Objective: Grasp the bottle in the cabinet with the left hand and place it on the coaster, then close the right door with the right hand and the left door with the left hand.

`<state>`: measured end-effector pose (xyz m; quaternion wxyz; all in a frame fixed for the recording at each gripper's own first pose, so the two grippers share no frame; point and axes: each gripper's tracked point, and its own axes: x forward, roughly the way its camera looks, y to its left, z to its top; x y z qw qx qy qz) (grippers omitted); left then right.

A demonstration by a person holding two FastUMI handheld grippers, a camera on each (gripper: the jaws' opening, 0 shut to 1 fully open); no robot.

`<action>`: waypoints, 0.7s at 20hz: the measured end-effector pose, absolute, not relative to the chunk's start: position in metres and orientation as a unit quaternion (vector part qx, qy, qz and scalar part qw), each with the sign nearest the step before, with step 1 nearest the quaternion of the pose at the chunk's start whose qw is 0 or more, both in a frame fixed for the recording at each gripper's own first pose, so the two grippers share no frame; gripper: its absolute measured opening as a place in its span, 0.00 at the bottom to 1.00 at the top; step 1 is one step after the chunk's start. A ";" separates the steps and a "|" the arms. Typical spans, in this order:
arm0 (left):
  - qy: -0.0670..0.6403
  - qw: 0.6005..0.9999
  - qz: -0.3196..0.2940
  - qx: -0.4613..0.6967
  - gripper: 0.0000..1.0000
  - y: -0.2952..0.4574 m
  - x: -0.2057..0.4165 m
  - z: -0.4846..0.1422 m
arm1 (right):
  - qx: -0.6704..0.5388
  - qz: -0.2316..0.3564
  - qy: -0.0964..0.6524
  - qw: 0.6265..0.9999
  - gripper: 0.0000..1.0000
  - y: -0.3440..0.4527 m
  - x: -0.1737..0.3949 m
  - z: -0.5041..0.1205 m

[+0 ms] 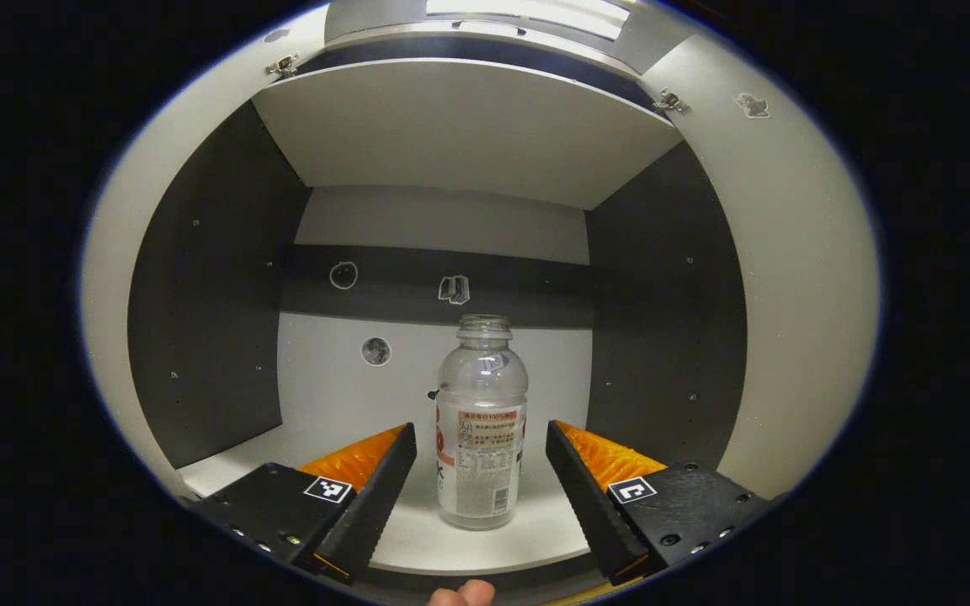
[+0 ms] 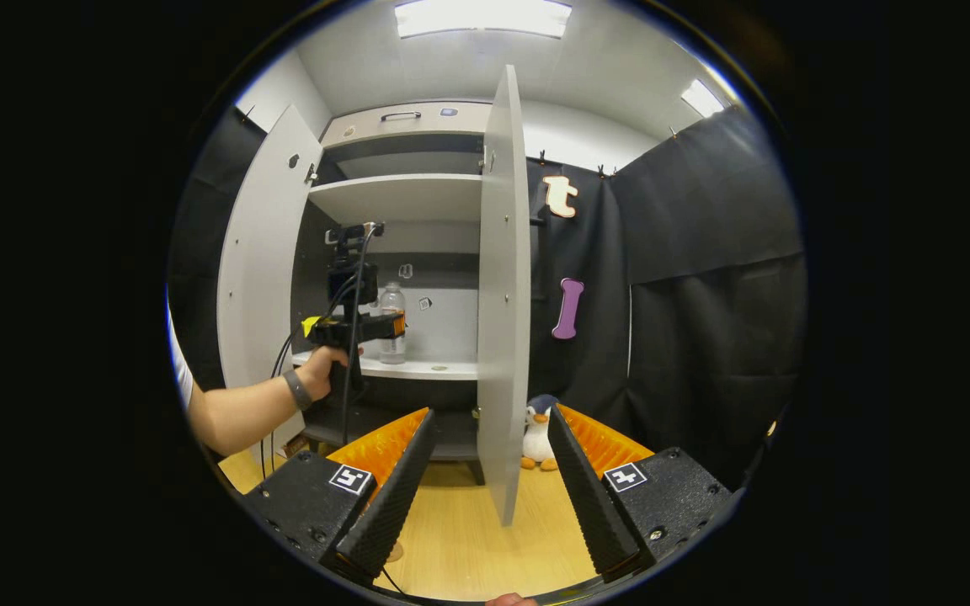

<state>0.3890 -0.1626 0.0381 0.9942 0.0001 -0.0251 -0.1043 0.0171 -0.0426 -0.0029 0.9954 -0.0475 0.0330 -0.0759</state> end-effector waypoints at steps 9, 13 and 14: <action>0.004 0.995 -0.093 0.020 0.95 -0.175 0.429 0.035 | -0.031 -0.078 0.046 0.995 0.83 -0.048 0.008 -0.010; 0.013 0.995 -0.103 0.015 0.78 -0.173 0.423 0.036 | -0.025 -0.073 0.042 0.996 0.83 -0.046 0.007 -0.010; 0.011 0.994 -0.105 0.010 0.78 -0.171 0.418 0.038 | -0.026 -0.072 0.040 0.996 0.83 -0.046 0.007 -0.009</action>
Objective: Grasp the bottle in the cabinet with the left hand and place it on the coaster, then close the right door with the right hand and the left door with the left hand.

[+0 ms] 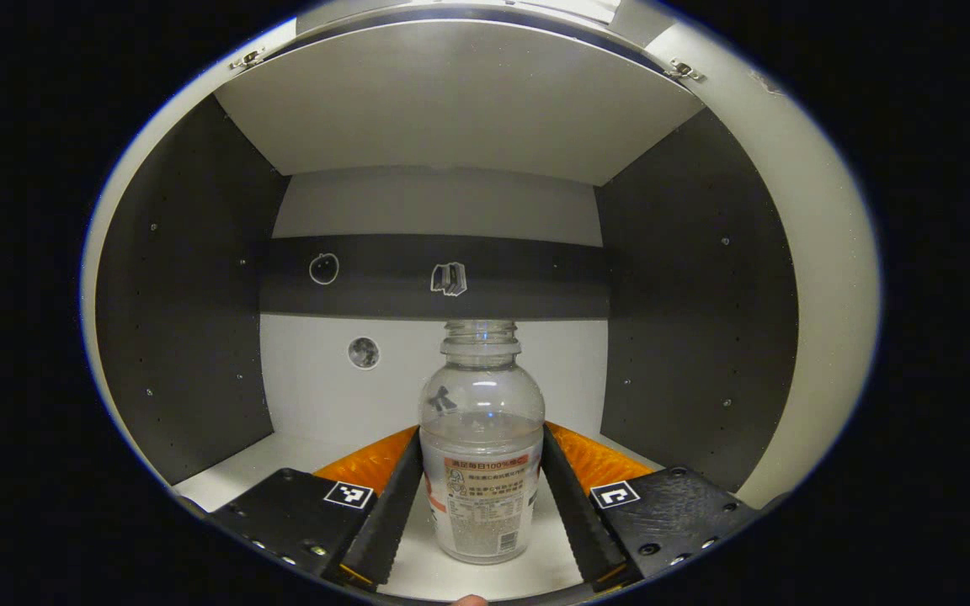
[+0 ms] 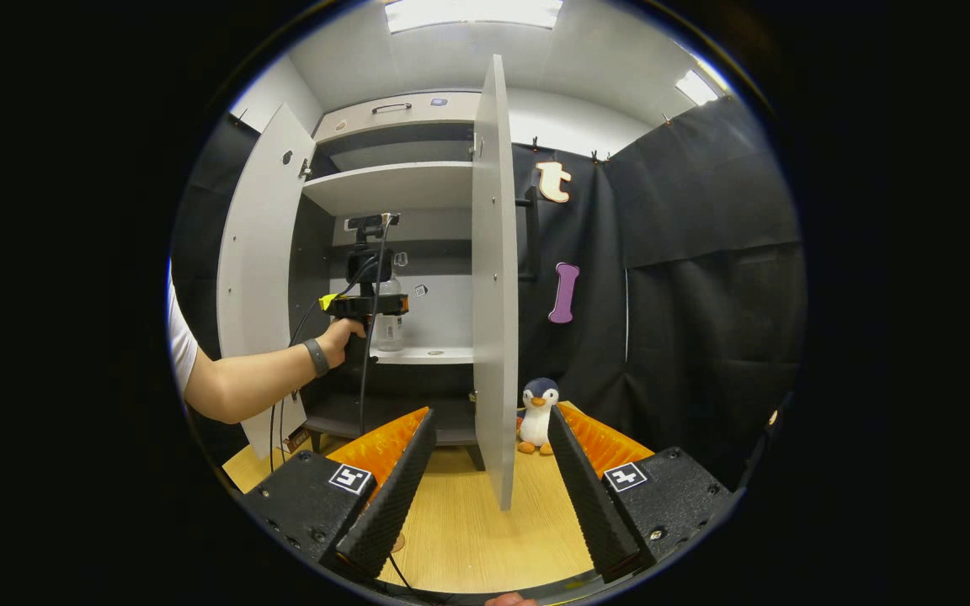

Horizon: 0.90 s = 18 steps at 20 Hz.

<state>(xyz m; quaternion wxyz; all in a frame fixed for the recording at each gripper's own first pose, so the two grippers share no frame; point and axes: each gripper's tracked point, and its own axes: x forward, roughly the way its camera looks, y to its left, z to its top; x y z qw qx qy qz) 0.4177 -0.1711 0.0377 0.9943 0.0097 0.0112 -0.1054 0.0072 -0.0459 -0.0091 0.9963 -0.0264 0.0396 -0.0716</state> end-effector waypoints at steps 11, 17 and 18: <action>-0.017 0.992 -0.124 0.012 0.78 -0.144 0.294 0.045 | -0.026 -0.031 0.021 0.999 0.83 -0.034 0.018 0.002; -0.004 0.991 -0.135 0.019 0.78 -0.138 0.198 -0.020 | -0.044 -0.014 0.003 0.999 0.83 -0.025 0.020 0.020; -0.004 0.990 -0.136 0.024 0.78 -0.137 0.186 -0.032 | -0.045 -0.010 0.000 0.999 0.82 -0.023 0.020 0.022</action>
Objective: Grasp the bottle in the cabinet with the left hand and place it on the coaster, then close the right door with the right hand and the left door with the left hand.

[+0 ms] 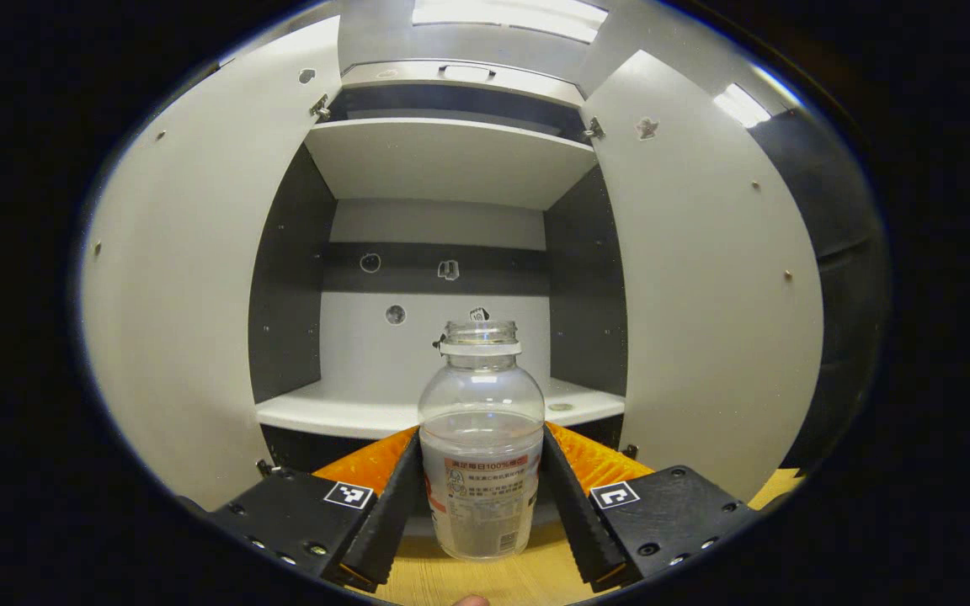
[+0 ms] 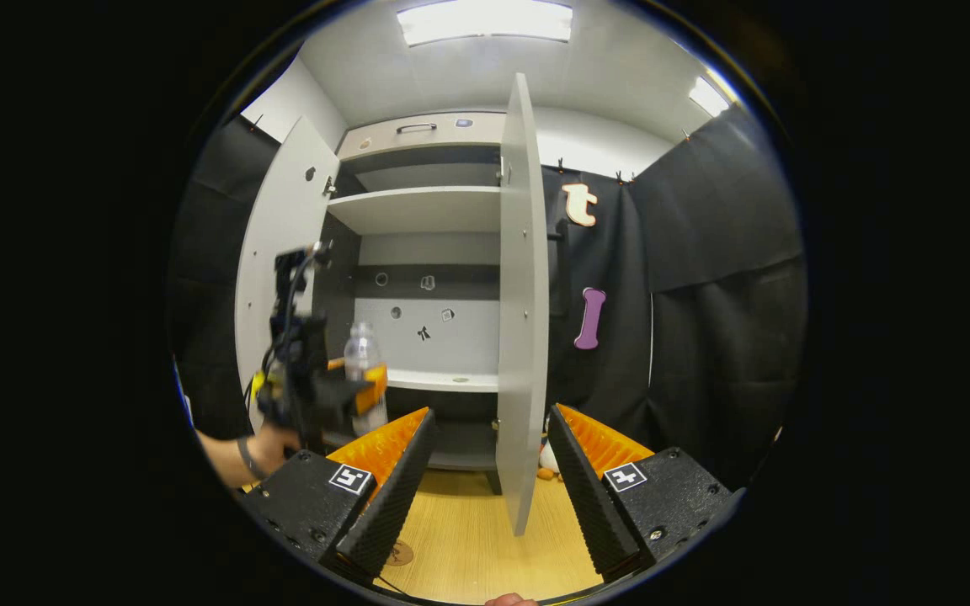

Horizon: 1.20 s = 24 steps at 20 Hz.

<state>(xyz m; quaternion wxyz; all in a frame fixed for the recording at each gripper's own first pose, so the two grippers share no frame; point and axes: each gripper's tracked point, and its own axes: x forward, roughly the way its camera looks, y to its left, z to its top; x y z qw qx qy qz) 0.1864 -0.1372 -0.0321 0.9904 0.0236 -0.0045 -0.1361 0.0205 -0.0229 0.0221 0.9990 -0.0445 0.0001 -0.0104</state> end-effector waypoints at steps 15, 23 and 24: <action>0.062 0.987 -0.142 0.043 0.77 -0.144 0.080 -0.223 | -0.027 0.033 0.041 0.998 0.82 -0.017 0.017 0.027; 0.044 0.989 -0.139 0.010 0.80 -0.145 0.075 -0.227 | -0.041 0.056 0.066 0.995 0.82 0.000 0.036 0.019; 0.041 0.989 -0.139 0.014 0.82 -0.142 0.076 -0.226 | -0.041 0.060 0.068 0.995 0.83 0.005 0.039 0.018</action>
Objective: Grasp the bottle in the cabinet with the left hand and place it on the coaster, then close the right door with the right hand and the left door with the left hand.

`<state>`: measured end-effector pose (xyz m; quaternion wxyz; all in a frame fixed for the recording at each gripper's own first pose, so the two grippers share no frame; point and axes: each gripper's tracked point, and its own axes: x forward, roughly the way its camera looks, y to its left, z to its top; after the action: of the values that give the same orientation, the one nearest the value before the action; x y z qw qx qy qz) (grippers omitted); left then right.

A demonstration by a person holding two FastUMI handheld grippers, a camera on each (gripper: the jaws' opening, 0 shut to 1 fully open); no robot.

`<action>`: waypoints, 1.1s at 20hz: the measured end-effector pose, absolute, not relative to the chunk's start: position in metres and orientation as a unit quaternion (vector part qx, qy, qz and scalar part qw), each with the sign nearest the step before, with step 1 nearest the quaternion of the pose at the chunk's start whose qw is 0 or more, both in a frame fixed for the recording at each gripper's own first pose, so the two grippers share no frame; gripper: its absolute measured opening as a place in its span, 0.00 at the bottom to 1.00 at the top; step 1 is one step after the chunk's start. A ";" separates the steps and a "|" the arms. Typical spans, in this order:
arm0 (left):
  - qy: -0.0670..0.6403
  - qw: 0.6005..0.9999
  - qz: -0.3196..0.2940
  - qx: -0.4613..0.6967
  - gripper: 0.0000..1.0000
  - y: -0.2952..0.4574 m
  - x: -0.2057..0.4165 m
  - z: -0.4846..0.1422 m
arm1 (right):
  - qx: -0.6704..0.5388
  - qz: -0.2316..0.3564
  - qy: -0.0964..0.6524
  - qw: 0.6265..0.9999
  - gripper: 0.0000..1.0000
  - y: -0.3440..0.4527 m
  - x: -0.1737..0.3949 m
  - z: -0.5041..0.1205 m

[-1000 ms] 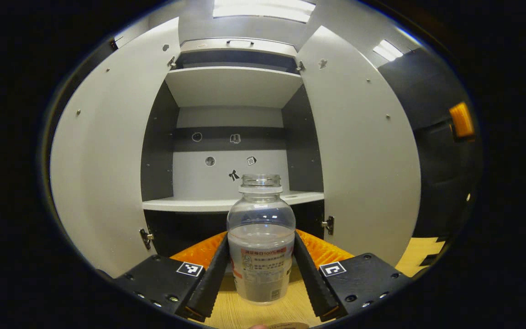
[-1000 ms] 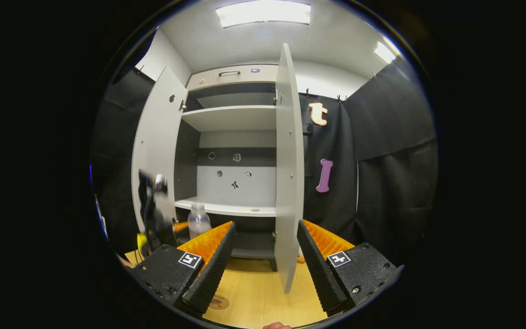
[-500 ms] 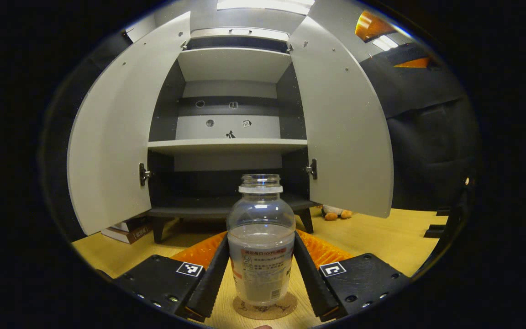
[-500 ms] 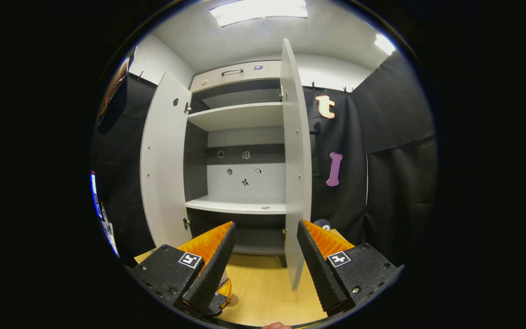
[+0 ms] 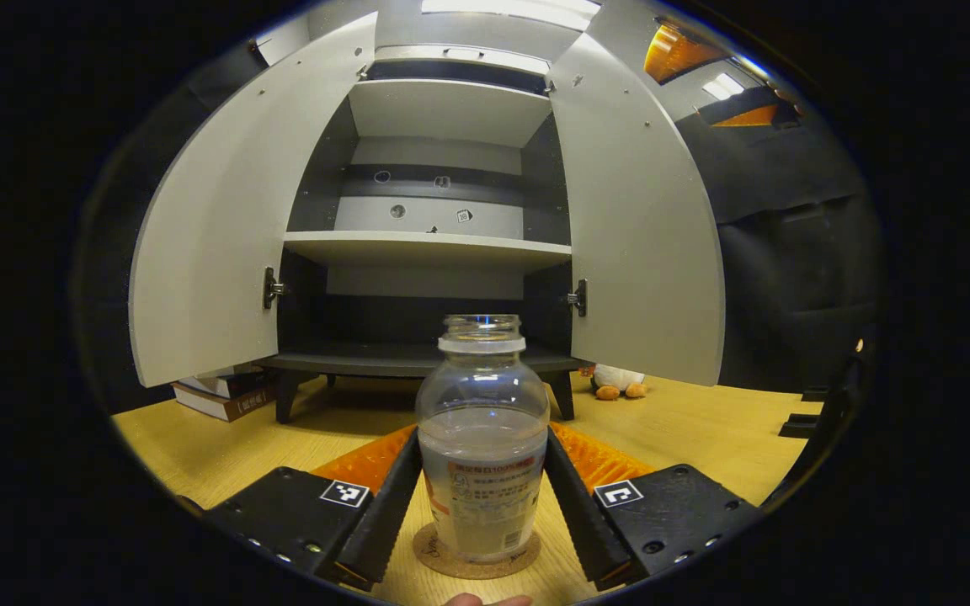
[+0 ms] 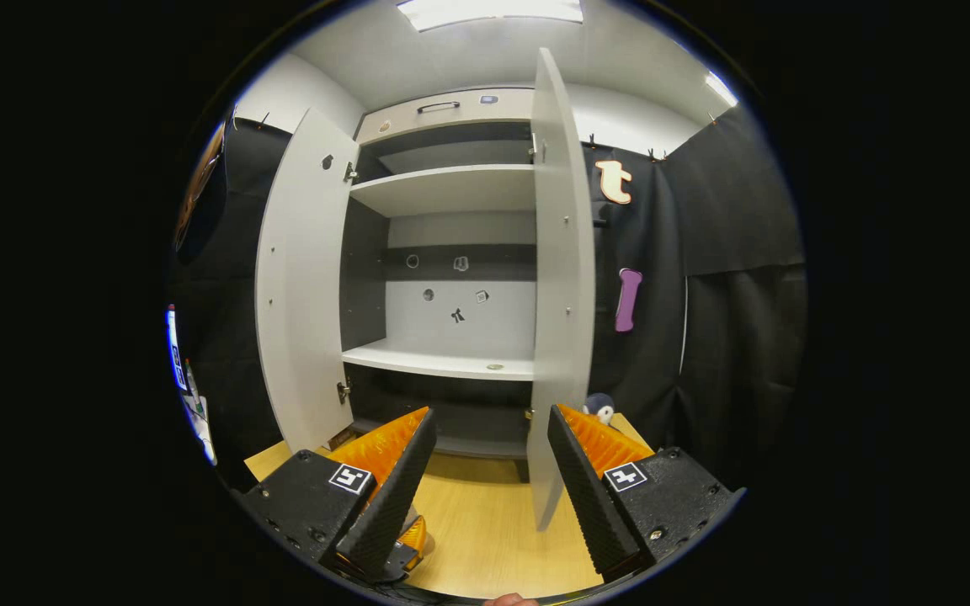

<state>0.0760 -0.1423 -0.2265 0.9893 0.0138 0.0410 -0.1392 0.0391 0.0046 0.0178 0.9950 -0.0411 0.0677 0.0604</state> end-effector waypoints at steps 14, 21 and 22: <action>0.006 0.987 -0.150 -0.055 0.94 -0.116 0.061 -0.102 | -0.012 0.041 0.009 0.999 0.83 -0.008 0.035 0.039; 0.000 0.991 -0.127 -0.039 0.95 -0.090 0.052 -0.032 | -0.023 -0.029 -0.043 0.998 0.82 -0.076 0.041 0.073; 0.002 0.991 -0.127 -0.036 0.95 -0.088 0.051 -0.027 | -0.022 -0.037 -0.048 0.998 0.82 -0.085 0.046 0.080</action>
<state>0.0509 -0.0879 -0.0268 0.9912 -0.0356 0.0017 -0.1275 0.0460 -0.0846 0.0797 0.9979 -0.0224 -0.0480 -0.0370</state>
